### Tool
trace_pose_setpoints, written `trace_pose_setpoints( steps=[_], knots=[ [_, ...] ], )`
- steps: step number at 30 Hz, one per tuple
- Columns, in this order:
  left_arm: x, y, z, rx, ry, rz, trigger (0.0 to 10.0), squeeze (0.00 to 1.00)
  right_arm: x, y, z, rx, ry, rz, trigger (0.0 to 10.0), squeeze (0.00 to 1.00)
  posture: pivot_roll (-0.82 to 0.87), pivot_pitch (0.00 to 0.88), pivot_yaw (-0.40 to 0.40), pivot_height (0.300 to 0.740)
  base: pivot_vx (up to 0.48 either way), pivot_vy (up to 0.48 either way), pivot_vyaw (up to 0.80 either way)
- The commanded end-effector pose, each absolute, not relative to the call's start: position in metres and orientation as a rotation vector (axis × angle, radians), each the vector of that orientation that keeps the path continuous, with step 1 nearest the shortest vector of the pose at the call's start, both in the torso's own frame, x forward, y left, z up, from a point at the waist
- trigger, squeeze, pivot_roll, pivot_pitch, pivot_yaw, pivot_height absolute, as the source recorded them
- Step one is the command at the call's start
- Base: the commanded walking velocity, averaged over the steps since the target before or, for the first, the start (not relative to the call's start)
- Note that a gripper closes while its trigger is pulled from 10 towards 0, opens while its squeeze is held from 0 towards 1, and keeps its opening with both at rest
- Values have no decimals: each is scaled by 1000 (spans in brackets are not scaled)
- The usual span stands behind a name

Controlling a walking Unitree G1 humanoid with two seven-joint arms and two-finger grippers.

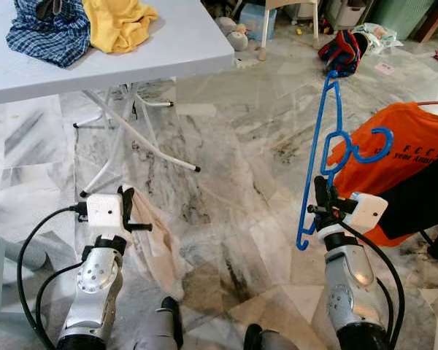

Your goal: Hang hanger

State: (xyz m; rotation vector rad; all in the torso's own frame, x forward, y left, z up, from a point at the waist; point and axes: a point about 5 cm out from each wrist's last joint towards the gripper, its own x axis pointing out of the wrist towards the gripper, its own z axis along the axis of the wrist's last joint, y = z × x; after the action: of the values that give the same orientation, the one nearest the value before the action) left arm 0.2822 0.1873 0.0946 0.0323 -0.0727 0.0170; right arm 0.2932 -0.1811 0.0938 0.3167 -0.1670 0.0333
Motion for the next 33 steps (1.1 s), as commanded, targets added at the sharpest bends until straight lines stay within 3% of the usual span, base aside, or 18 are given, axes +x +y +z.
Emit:
trace_pose_setpoints(
  steps=[1, 11, 24, 33],
  knots=[
    [279, 187, 99, 27, -68, 14, 10000, 0, 291, -180, 100, 323, -171, 45, 10000, 0, 168, 140, -29, 740, 251, 0, 0],
    [282, 185, 143, 19, -179, 40, 10000, 0, 293, -168, 132, 329, -253, 110, 10000, 0, 171, 168, -39, 740, 396, 0, 0],
    [280, 179, 145, 11, -158, 34, 10000, 0, 295, -159, 137, 334, -232, 164, 10000, 0, 173, 187, -53, 740, 452, 0, 514],
    [280, 180, 147, 10, -152, 42, 10000, 0, 297, -153, 140, 340, -225, 188, 10000, 0, 184, 188, -63, 740, 430, 0, 0]
  ],
)
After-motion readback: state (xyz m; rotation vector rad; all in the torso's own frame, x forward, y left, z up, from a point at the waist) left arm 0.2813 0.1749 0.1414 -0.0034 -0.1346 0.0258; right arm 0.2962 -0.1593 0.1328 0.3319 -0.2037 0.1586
